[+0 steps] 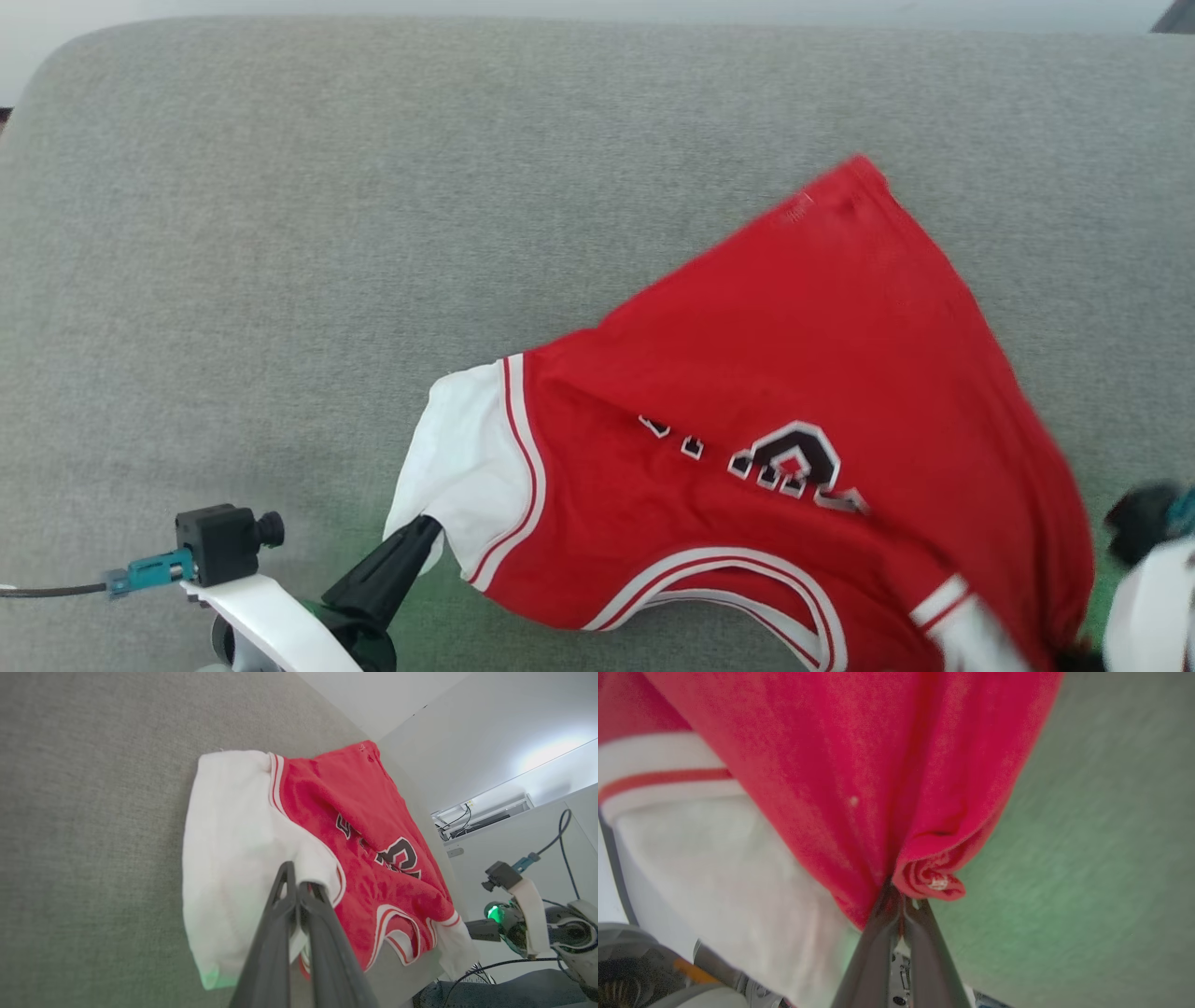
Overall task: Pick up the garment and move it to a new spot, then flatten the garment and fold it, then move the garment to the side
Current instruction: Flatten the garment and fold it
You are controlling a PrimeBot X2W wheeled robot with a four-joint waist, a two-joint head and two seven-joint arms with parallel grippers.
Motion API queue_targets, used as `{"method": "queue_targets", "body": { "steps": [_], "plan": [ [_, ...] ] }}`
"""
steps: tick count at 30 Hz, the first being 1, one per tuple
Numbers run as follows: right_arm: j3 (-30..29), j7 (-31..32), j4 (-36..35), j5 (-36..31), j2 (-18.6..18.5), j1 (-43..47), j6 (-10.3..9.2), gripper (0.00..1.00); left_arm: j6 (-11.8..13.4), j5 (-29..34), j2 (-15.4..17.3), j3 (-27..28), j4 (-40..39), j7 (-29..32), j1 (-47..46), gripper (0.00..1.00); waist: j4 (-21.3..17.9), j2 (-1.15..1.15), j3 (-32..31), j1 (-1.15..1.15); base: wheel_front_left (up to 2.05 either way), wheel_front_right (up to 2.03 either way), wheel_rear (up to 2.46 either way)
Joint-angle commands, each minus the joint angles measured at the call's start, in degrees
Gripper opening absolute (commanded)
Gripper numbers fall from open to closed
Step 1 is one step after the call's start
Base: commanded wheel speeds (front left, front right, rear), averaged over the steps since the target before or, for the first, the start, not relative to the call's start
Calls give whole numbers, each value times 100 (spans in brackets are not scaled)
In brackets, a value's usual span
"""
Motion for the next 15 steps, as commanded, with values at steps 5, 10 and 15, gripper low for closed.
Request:
{"method": "queue_targets", "body": {
  "steps": [5,10,15],
  "plan": [
    [-116,313,-779,-267,475,785,-2,0,14,55,16,135,-52,-11,117,0,-138,0,-30,0,0,0,0],
    [-479,241,-1122,-579,753,777,-2,100,14,94,-6,126,-62,-11,137,0,-197,0,-25,0,0,0,0],
    [-1320,269,-1400,-653,626,519,-2,100,14,162,-69,149,-80,-11,72,0,-109,0,-8,0,0,0,0]
  ]
}}
